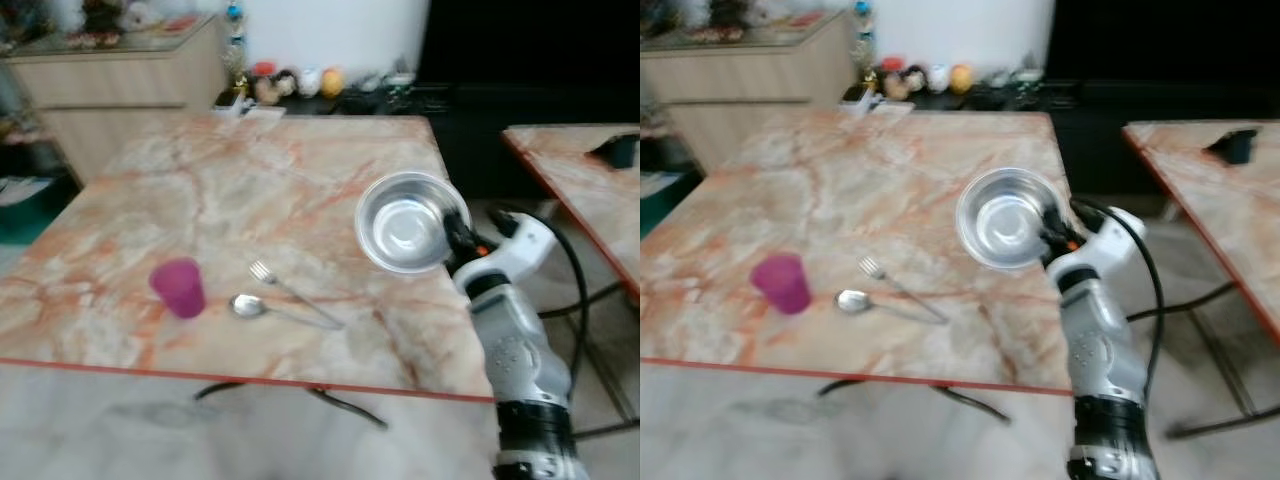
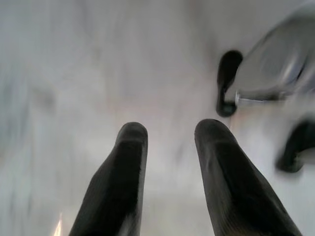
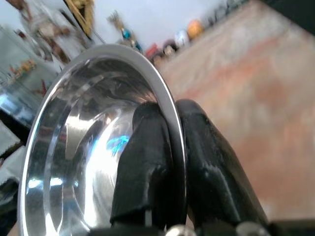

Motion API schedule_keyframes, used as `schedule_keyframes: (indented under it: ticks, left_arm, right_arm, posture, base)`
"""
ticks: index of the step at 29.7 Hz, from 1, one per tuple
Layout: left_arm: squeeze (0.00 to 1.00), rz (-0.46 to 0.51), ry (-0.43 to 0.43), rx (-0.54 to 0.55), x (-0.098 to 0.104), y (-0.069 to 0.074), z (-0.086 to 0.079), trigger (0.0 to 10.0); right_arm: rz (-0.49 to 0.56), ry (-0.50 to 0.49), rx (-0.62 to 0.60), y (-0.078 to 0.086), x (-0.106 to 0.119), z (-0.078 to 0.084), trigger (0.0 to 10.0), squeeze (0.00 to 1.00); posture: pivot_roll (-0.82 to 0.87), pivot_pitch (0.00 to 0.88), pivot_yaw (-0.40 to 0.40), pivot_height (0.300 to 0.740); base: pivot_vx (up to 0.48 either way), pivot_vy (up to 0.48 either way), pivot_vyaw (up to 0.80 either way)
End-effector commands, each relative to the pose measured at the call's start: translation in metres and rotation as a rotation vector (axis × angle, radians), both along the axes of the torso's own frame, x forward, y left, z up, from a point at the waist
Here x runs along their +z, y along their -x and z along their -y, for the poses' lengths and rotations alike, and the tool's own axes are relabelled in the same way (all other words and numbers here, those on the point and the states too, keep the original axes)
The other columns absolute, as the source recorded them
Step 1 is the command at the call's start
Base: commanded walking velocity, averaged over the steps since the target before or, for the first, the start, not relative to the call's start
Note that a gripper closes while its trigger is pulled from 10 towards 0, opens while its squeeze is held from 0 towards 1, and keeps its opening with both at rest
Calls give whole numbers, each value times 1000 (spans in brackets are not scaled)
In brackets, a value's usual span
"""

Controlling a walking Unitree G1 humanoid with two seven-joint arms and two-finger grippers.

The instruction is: Setting the table

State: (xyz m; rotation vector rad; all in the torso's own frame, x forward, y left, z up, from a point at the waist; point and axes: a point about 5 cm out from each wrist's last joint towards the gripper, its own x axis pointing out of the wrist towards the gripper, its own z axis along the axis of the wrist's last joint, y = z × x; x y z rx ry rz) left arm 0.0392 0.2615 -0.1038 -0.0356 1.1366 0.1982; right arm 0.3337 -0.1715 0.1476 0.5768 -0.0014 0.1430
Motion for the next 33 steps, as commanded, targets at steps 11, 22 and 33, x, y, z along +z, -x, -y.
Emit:
schedule_keyframes:
  ticks: [11,22,33]
  left_arm:
    - [0,51,-31,-14,6,-17,-11,10000]
    - [0,58,-28,-9,6,-17,-11,10000]
    - [0,56,-24,-28,6,-17,-10,10000]
  right_arm:
    - [34,5,1,-3,10,-1,10000,0]
    - [52,14,2,-3,13,-1,10000,0]
    - [59,17,6,-3,13,-3,10000,0]
  posture:
    - [-46,0,57,740]
    - [-54,0,60,740]
    - [-64,0,58,740]
  base:
    - [-227,0,0]
    - [0,0,0]
    - [0,0,0]
